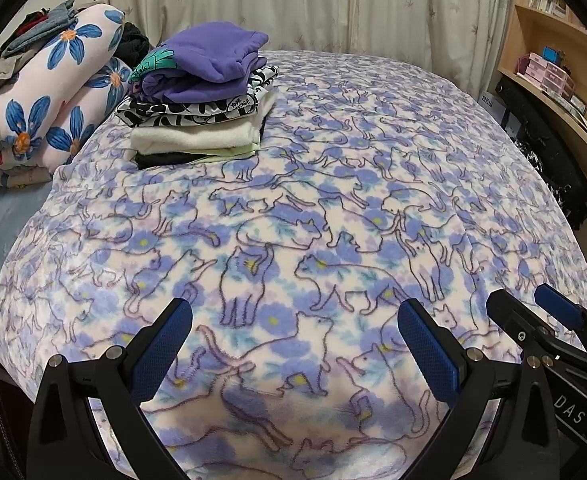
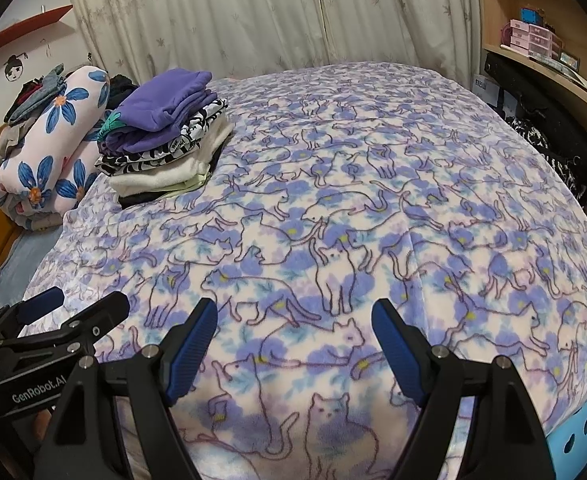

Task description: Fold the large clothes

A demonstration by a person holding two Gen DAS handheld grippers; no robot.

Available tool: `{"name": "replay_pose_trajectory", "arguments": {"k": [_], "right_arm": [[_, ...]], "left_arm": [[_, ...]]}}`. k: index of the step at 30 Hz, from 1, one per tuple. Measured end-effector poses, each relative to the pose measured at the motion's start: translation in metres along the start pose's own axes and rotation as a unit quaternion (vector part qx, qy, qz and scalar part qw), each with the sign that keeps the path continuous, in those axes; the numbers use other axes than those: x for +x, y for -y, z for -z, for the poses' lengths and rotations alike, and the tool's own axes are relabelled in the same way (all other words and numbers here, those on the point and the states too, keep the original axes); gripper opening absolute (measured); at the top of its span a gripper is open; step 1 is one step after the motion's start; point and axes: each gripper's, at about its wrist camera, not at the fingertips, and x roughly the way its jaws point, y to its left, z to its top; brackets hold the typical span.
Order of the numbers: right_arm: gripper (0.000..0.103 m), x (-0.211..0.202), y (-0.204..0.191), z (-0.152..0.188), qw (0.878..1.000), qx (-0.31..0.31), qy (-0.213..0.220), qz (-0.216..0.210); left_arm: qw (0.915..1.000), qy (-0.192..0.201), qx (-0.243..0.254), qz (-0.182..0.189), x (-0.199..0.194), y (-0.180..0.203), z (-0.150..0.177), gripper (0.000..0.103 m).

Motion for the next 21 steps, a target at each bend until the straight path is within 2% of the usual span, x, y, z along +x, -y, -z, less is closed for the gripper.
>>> {"name": "replay_pose_trajectory", "arguments": {"k": [11, 15, 21], "right_arm": [[0.080, 0.001, -0.001, 0.000, 1.000, -0.001, -0.001, 0.002], [0.080, 0.002, -0.001, 0.006, 1.000, -0.007, -0.006, 0.013], [0.080, -0.002, -0.001, 0.012, 1.000, -0.014, -0.001, 0.015]], "left_arm": [[1.0000, 0.001, -0.001, 0.001, -0.001, 0.001, 0.000, 0.102], [0.9998, -0.002, 0.000, 0.021, -0.001, -0.001, 0.002, 0.102], [0.9998, -0.001, 0.001, 0.019, -0.003, -0.011, 0.004, 0.102]]}}
